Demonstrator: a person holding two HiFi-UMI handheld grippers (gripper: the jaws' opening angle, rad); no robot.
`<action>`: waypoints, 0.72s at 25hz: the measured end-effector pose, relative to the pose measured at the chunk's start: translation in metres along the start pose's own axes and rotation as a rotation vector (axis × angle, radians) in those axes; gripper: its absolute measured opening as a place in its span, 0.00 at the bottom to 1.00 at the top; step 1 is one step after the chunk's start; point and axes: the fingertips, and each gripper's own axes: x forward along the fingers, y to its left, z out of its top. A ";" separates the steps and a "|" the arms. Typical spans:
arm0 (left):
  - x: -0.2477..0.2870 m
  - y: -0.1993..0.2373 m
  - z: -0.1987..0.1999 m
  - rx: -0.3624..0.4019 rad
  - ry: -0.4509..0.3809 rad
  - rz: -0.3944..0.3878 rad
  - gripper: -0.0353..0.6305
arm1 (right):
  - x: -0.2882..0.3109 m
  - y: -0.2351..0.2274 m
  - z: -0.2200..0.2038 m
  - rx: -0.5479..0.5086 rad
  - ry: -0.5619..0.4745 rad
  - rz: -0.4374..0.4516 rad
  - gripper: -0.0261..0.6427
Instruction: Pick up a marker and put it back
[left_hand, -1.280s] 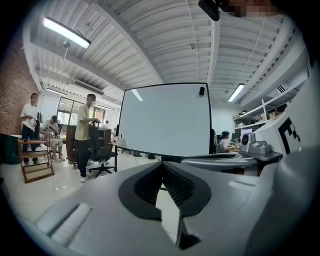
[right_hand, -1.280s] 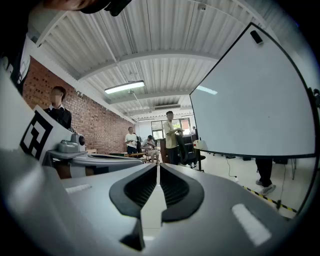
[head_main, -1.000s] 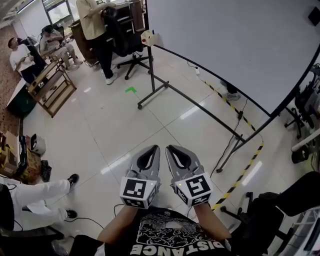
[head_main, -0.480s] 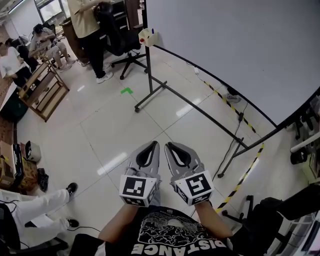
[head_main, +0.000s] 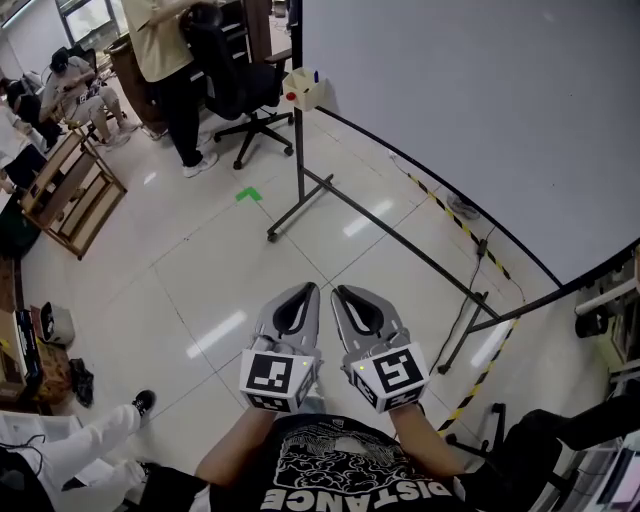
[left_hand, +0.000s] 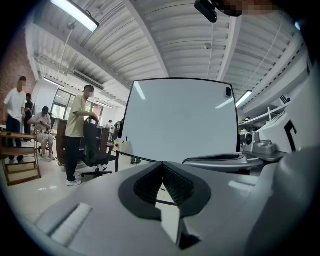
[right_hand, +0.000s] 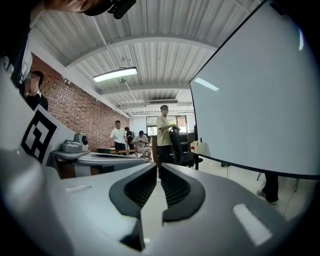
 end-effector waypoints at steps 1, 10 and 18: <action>0.005 0.008 0.003 -0.003 -0.002 -0.002 0.06 | 0.009 -0.001 0.002 -0.001 0.002 -0.002 0.04; 0.047 0.055 0.016 0.003 -0.031 -0.024 0.06 | 0.065 -0.023 0.011 -0.009 0.004 -0.027 0.04; 0.098 0.073 0.025 0.019 -0.022 -0.033 0.06 | 0.110 -0.064 0.020 -0.003 -0.020 -0.020 0.04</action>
